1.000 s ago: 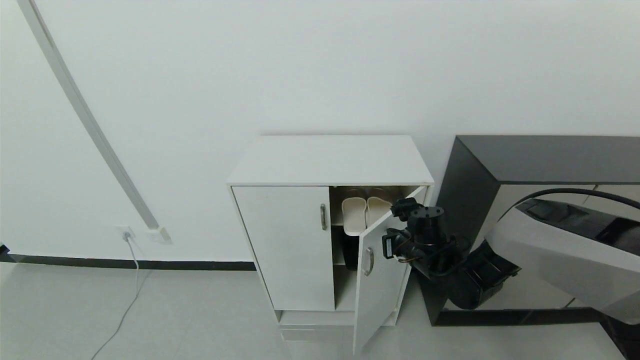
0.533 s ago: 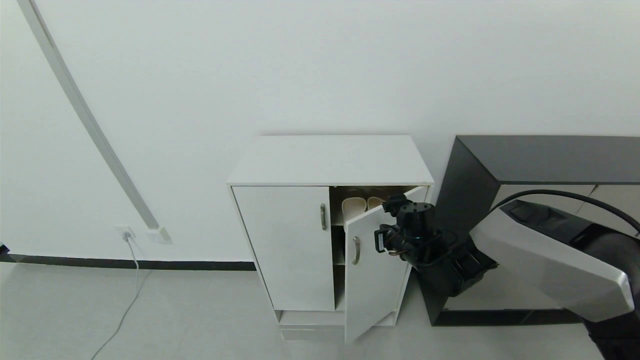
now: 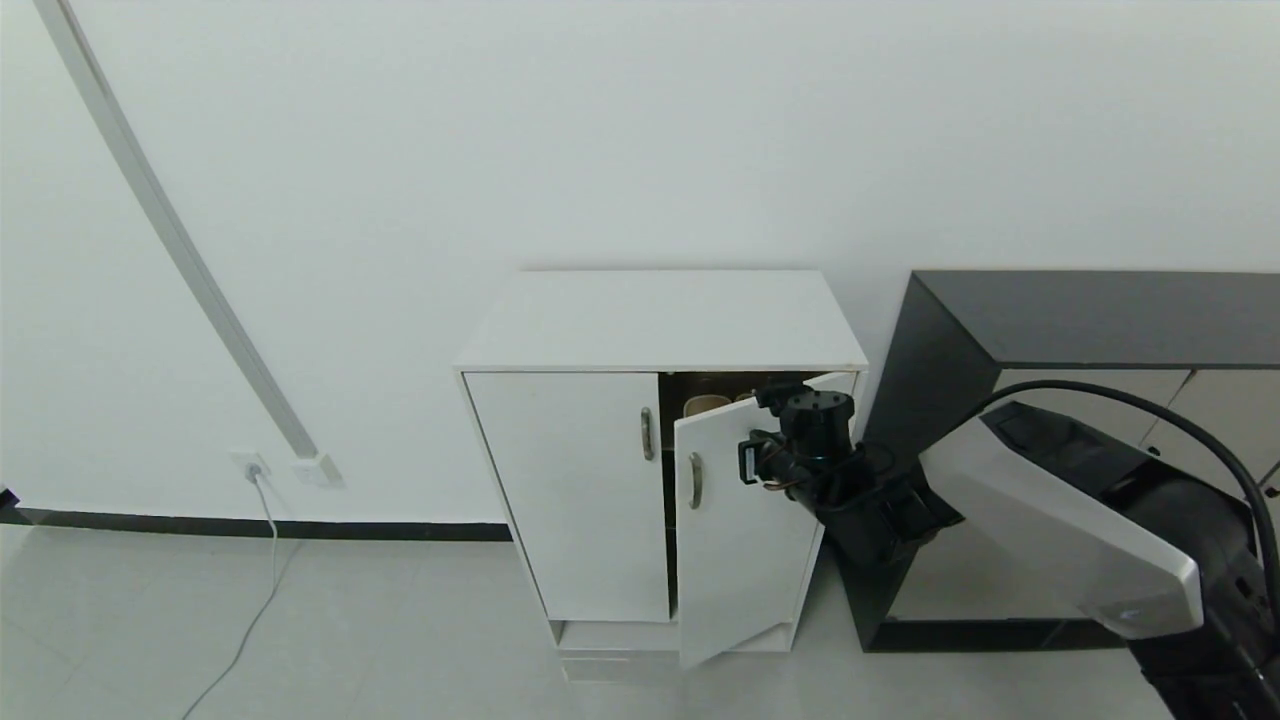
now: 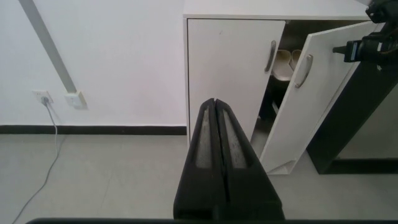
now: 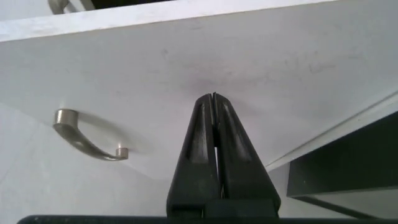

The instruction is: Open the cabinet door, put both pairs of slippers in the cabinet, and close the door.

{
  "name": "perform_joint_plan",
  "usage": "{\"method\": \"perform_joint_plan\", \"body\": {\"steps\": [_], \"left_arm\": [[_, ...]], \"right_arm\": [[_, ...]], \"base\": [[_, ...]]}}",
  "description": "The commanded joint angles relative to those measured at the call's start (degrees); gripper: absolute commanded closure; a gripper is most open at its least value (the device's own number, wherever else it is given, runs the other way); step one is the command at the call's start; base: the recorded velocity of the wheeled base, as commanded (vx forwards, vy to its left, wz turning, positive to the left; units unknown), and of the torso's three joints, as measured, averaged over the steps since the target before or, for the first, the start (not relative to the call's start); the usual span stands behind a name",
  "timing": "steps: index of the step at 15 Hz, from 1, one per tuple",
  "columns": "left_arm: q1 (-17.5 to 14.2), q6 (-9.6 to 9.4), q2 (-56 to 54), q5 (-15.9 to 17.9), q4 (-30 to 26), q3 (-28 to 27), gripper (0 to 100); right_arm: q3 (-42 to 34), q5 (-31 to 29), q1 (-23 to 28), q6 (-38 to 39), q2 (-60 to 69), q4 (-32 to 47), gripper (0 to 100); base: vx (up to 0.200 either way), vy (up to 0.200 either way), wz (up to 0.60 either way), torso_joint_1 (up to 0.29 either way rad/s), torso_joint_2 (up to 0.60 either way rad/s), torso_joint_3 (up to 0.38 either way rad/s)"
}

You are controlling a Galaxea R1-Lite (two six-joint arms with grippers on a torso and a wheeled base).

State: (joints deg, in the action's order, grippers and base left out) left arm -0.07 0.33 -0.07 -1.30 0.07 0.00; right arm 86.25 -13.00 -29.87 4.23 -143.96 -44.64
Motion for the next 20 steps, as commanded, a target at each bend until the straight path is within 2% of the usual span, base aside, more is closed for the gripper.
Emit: {"method": "perform_joint_plan", "body": {"steps": [1,7,20], "left_arm": [[-0.01,0.02,0.07,-0.01,0.01,0.00,100],[-0.01,-0.07,0.07,-0.01,0.01,0.00,100],[-0.01,-0.15,0.07,0.07,0.01,0.00,100]], "right_arm": [[2.52,-0.01,0.25,-0.01,-1.76,0.43,100],[12.01,0.08,1.39,-0.10,-6.16,2.01,100],[23.00,0.25,3.94,-0.36,-9.67,8.69,100]], "base": [[0.000,0.000,0.00,0.000,0.00,0.000],[0.000,0.000,0.00,0.000,0.00,0.000],[0.000,0.000,0.00,0.000,0.00,0.000]]}}
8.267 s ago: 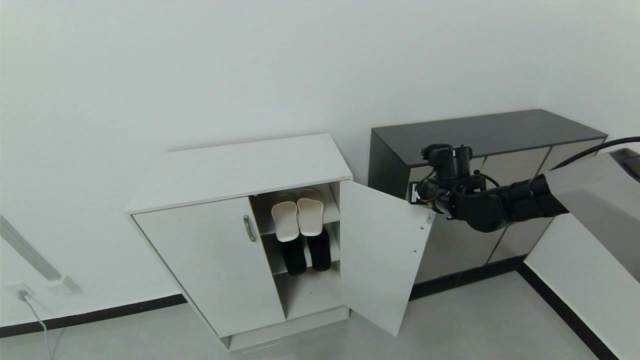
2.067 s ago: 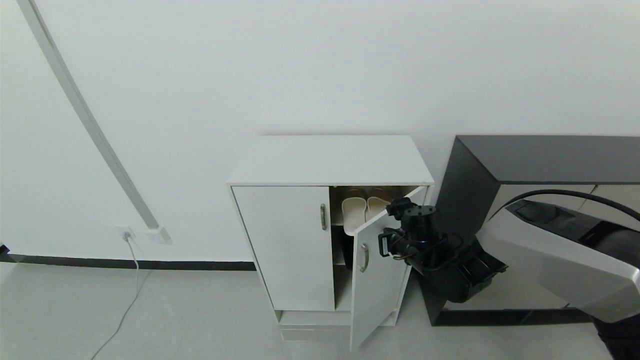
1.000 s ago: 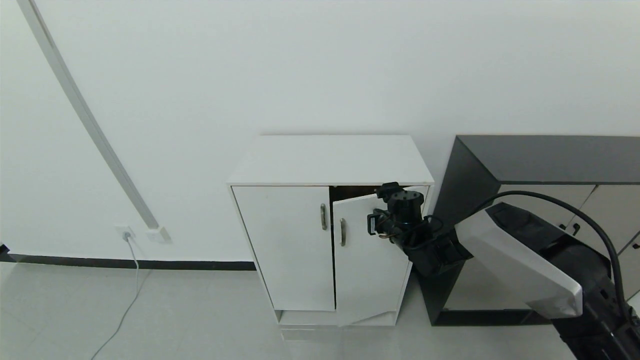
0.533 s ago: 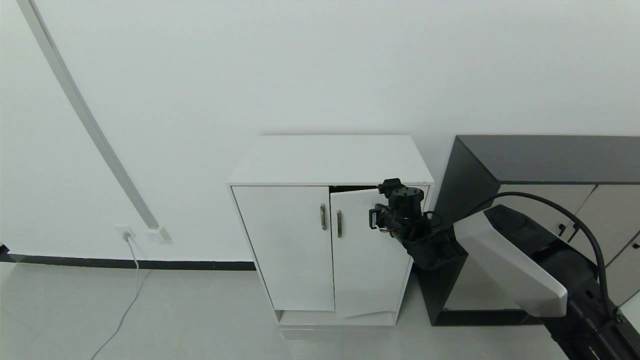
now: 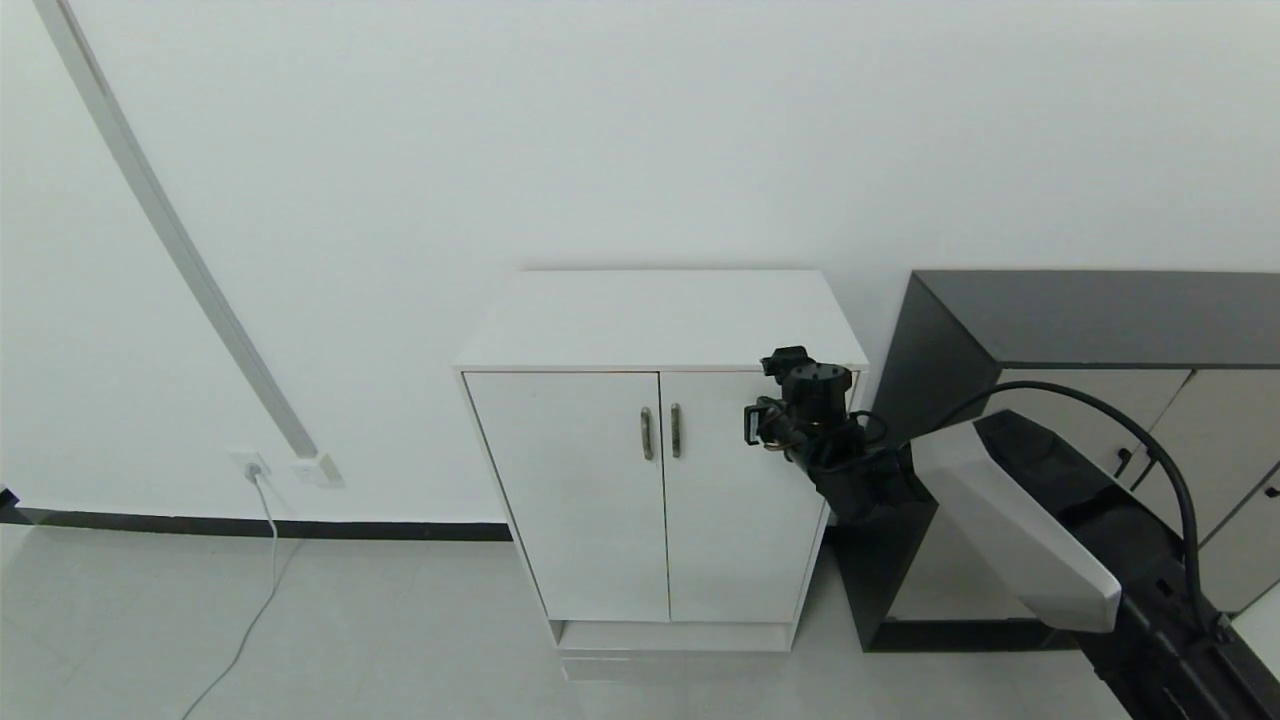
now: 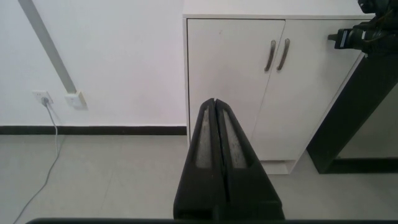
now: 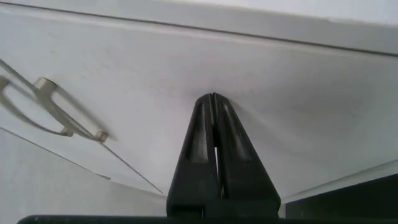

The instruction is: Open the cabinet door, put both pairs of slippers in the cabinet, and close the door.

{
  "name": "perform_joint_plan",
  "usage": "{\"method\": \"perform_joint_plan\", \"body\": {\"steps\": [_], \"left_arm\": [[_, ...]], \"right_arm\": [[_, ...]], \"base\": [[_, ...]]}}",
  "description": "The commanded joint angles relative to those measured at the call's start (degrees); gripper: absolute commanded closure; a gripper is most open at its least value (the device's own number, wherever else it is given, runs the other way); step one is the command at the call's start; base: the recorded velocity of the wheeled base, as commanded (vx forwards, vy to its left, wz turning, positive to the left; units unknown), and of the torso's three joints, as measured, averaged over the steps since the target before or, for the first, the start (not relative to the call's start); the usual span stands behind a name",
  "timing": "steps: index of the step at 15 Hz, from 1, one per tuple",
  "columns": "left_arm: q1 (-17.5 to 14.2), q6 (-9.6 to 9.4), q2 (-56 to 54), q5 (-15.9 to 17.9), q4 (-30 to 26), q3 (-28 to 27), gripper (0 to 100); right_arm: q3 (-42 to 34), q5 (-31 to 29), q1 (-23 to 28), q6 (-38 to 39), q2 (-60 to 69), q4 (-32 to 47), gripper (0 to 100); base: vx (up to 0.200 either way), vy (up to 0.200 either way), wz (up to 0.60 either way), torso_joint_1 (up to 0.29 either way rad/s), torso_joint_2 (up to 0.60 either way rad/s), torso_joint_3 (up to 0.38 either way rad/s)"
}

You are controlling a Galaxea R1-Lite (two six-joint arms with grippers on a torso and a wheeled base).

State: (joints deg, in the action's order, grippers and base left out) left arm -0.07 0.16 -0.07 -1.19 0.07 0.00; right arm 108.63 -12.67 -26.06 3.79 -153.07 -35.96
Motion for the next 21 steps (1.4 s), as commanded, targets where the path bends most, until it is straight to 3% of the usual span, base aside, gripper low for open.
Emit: {"method": "perform_joint_plan", "body": {"steps": [1,12,15,21], "left_arm": [[-0.01,0.02,0.07,-0.04,0.01,0.00,100],[-0.01,0.02,0.07,-0.04,0.01,0.00,100],[-0.01,0.02,0.07,-0.04,0.01,0.00,100],[-0.01,0.11,0.07,-0.04,0.01,0.00,100]], "right_arm": [[0.62,0.27,0.22,0.08,-0.57,0.01,100],[-1.14,0.10,0.49,0.25,0.40,-0.69,100],[-11.07,0.01,0.22,0.34,5.50,-5.96,100],[-38.14,-0.08,0.40,0.34,21.05,-18.79,100]], "base": [[0.000,0.000,0.00,0.000,0.00,0.000],[0.000,0.000,0.00,0.000,0.00,0.000],[0.000,0.000,0.00,0.000,0.00,0.000],[0.000,0.000,0.00,0.000,0.00,0.000]]}}
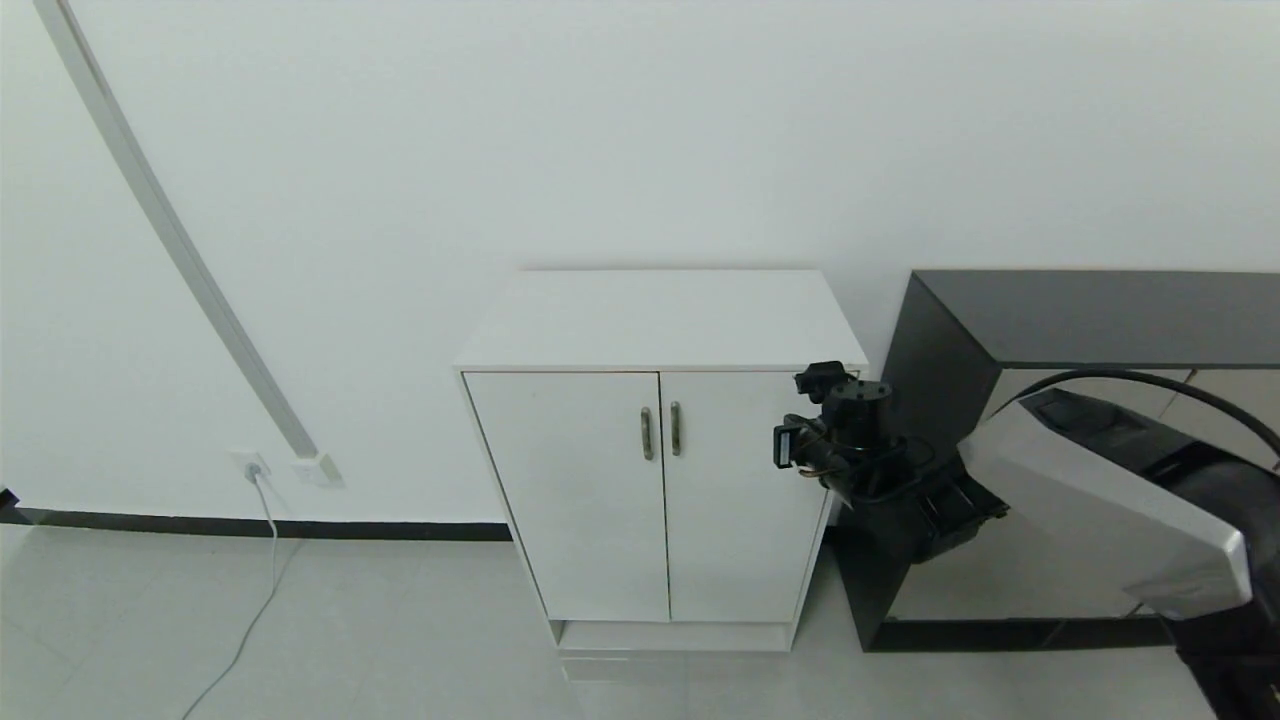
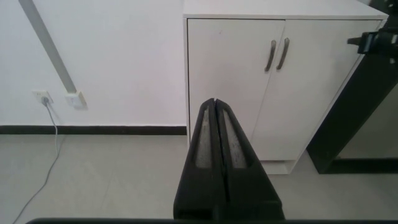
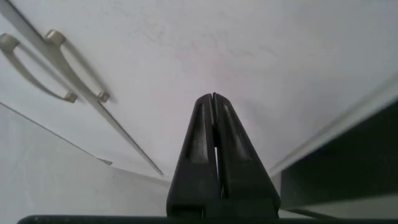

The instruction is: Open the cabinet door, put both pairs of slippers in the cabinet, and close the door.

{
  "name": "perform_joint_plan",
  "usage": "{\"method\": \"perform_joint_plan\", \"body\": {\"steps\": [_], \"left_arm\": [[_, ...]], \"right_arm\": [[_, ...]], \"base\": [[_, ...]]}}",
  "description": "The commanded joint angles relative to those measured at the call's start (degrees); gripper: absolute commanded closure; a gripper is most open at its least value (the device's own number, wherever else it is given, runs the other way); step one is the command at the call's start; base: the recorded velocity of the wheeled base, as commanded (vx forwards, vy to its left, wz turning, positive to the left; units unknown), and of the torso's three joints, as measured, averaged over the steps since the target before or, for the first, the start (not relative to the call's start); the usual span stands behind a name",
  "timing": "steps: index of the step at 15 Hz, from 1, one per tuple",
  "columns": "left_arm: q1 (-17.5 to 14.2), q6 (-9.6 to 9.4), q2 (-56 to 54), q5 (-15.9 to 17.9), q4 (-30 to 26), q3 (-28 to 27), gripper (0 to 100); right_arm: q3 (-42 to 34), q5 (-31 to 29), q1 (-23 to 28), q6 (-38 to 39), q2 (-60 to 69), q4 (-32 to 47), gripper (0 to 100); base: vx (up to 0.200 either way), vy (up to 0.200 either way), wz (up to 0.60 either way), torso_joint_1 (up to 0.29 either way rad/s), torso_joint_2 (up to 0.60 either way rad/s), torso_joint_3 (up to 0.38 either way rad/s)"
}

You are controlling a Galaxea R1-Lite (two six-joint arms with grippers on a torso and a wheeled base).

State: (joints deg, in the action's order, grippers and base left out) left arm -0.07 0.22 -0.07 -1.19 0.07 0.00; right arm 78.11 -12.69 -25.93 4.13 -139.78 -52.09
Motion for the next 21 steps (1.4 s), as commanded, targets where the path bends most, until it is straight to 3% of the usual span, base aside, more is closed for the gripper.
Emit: {"method": "perform_joint_plan", "body": {"steps": [1,4,9,13,18,21], "left_arm": [[-0.01,0.13,0.07,-0.04,0.01,0.00,100],[-0.01,0.13,0.07,-0.04,0.01,0.00,100],[-0.10,0.13,0.07,-0.12,0.01,0.00,100],[-0.01,0.75,0.07,-0.30,0.01,0.00,100],[-0.01,0.84,0.07,-0.39,0.01,0.00,100],[-0.01,0.84,0.07,-0.39,0.01,0.00,100]], "right_arm": [[-12.54,-0.05,0.70,0.00,11.02,-4.16,100],[-27.83,-0.32,3.87,-0.27,20.25,-10.14,100],[-51.12,-0.23,14.06,-0.44,35.71,-18.05,100],[-66.33,0.65,21.53,-0.53,47.14,-19.89,100],[-77.67,2.76,22.15,-2.81,59.80,-19.54,100],[-78.11,2.85,22.15,-2.90,67.27,-13.48,100]], "base": [[0.000,0.000,0.00,0.000,0.00,0.000],[0.000,0.000,0.00,0.000,0.00,0.000],[0.000,0.000,0.00,0.000,0.00,0.000],[0.000,0.000,0.00,0.000,0.00,0.000],[0.000,0.000,0.00,0.000,0.00,0.000],[0.000,0.000,0.00,0.000,0.00,0.000]]}}
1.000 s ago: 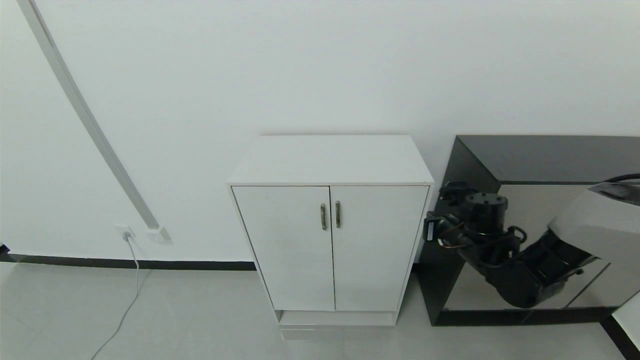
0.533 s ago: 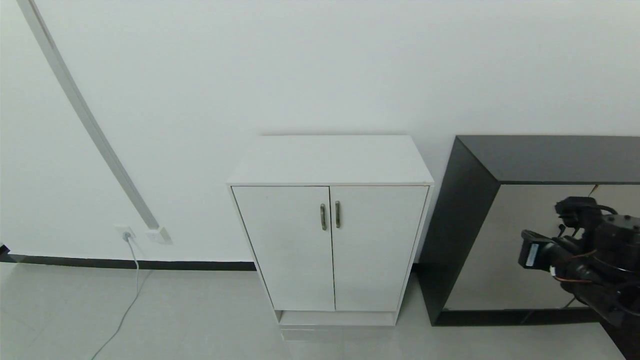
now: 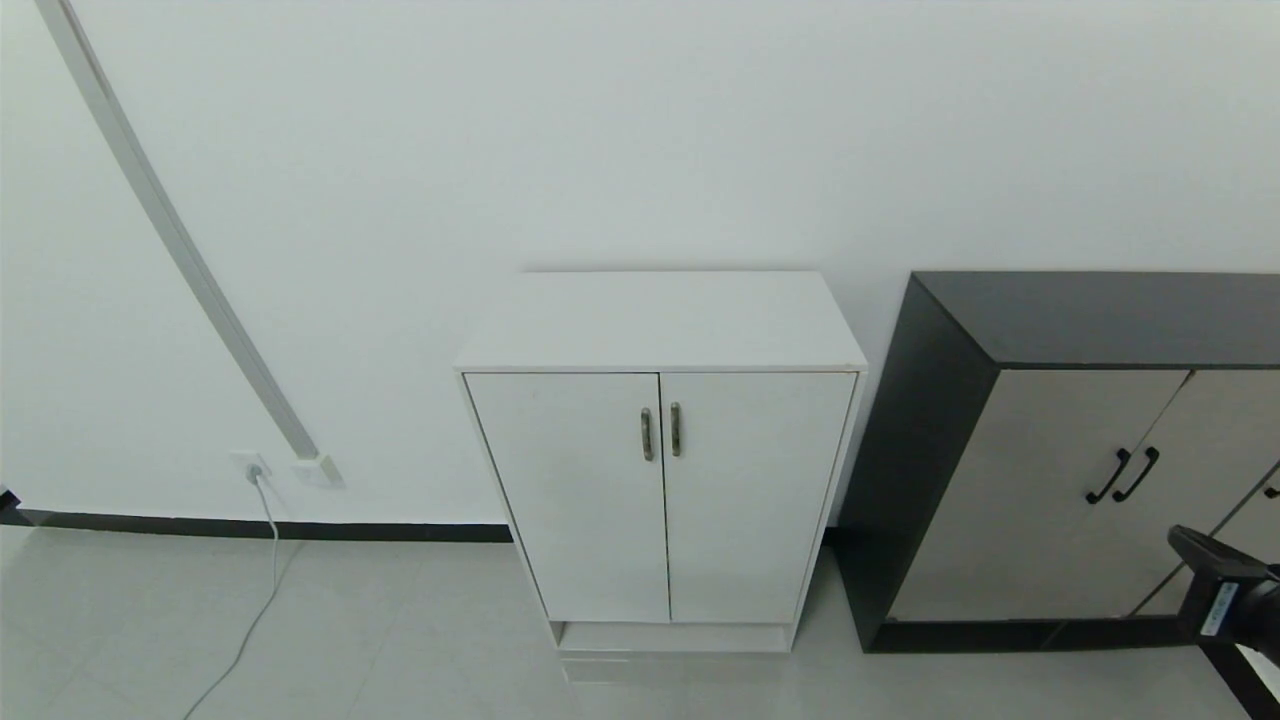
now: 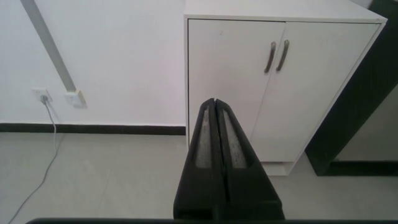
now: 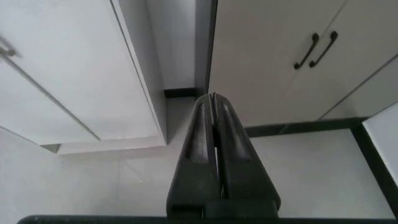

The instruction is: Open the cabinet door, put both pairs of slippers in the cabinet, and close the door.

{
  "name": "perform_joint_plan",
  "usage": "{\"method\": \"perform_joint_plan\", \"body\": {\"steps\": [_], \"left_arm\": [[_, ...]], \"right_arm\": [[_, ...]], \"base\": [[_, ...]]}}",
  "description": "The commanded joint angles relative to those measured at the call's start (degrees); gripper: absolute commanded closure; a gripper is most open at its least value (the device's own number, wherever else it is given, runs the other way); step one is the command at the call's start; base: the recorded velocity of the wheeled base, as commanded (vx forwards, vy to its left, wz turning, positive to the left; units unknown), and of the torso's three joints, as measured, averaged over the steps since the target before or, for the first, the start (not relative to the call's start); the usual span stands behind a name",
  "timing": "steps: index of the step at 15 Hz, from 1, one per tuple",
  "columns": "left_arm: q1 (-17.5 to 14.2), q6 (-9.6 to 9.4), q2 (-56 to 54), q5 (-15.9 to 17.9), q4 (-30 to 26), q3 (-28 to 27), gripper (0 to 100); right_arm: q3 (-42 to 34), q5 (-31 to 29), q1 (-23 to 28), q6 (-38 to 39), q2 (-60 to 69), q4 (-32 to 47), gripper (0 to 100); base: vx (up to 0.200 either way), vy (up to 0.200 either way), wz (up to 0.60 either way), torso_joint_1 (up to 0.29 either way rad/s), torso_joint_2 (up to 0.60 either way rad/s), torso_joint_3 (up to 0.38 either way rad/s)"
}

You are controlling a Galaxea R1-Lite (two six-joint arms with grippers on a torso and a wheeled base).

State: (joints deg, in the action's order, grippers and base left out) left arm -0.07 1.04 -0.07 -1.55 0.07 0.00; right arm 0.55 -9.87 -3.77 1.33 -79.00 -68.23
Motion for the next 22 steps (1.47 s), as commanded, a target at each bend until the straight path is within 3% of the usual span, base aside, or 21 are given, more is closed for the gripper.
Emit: {"method": "perform_joint_plan", "body": {"steps": [1,4,8,13,22], "left_arm": [[-0.01,0.02,0.07,-0.03,0.01,0.00,100],[-0.01,0.02,0.07,-0.03,0.01,0.00,100],[-0.01,0.02,0.07,-0.03,0.01,0.00,100],[-0.01,0.02,0.07,-0.03,0.01,0.00,100],[-0.01,0.02,0.07,-0.03,0.01,0.00,100]], "right_arm": [[-0.55,0.65,-0.01,-0.10,9.74,6.36,100],[-0.55,4.34,-0.01,-0.10,21.34,18.84,100],[-0.55,10.31,-0.01,-0.10,41.03,41.42,100],[0.33,15.59,-0.72,-0.98,59.92,57.33,100],[-0.46,17.70,-2.12,-1.77,62.91,62.34,100]], "base": [[0.000,0.000,0.00,0.000,0.00,0.000],[0.000,0.000,0.00,0.000,0.00,0.000],[0.000,0.000,0.00,0.000,0.00,0.000],[0.000,0.000,0.00,0.000,0.00,0.000],[0.000,0.000,0.00,0.000,0.00,0.000]]}}
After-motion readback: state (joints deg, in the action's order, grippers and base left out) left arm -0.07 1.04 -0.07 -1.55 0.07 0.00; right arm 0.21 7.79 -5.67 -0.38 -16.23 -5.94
